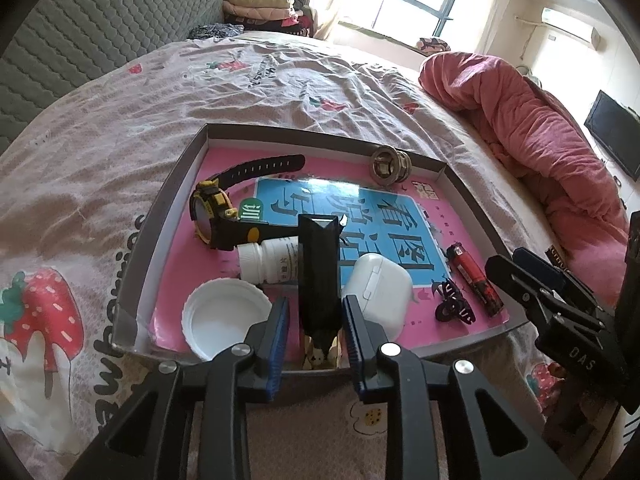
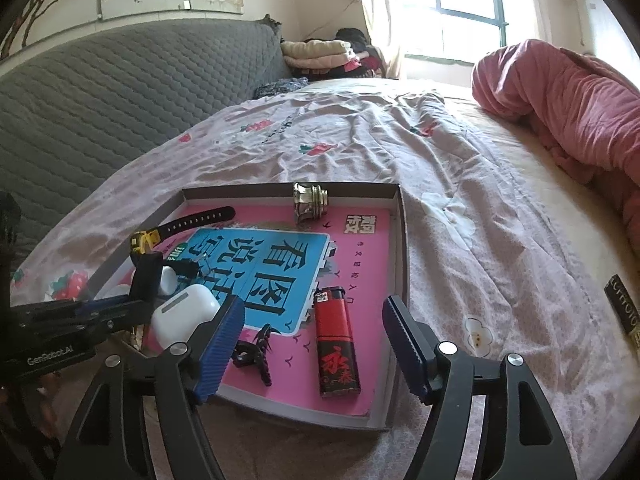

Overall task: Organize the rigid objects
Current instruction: 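Lower the lighter onto the book and open the right gripper while the left gripper lowers the lipstick, then open the left gripper to release the lipstick upright in the box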

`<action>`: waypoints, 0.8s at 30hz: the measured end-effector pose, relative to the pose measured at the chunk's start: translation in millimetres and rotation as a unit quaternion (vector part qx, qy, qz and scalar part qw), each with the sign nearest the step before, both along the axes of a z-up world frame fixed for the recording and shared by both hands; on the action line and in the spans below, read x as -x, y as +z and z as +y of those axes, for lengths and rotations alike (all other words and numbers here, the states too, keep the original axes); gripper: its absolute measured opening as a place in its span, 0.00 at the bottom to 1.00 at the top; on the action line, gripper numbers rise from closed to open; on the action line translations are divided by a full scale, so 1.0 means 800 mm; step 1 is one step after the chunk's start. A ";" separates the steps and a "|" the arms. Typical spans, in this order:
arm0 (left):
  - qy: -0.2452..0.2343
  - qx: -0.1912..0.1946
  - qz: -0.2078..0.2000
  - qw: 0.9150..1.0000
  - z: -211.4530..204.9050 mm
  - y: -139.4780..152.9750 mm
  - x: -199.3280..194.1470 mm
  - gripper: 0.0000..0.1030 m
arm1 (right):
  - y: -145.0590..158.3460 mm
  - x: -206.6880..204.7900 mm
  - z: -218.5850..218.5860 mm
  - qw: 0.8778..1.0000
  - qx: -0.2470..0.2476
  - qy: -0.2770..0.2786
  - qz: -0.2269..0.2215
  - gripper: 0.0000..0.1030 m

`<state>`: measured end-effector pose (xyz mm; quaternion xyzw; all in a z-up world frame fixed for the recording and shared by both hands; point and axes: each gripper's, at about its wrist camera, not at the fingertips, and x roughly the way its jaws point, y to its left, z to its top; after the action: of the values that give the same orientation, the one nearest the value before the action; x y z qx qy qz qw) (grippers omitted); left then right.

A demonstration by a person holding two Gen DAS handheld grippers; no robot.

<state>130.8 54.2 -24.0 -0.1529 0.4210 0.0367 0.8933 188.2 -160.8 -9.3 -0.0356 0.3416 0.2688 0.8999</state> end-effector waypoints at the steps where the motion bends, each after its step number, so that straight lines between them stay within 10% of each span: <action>1: 0.001 -0.002 -0.001 1.000 0.000 0.001 0.002 0.28 | 0.001 0.001 -0.002 1.000 -0.002 0.000 -0.001 0.71; 24: -0.001 -0.037 -0.027 0.999 -0.013 0.040 0.034 0.41 | 0.033 0.053 -0.024 0.997 -0.016 -0.046 -0.052 0.74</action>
<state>103.9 43.9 7.7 -0.1204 0.3949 0.0474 0.9096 145.5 -179.8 17.5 -0.0193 0.2910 0.2304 0.9284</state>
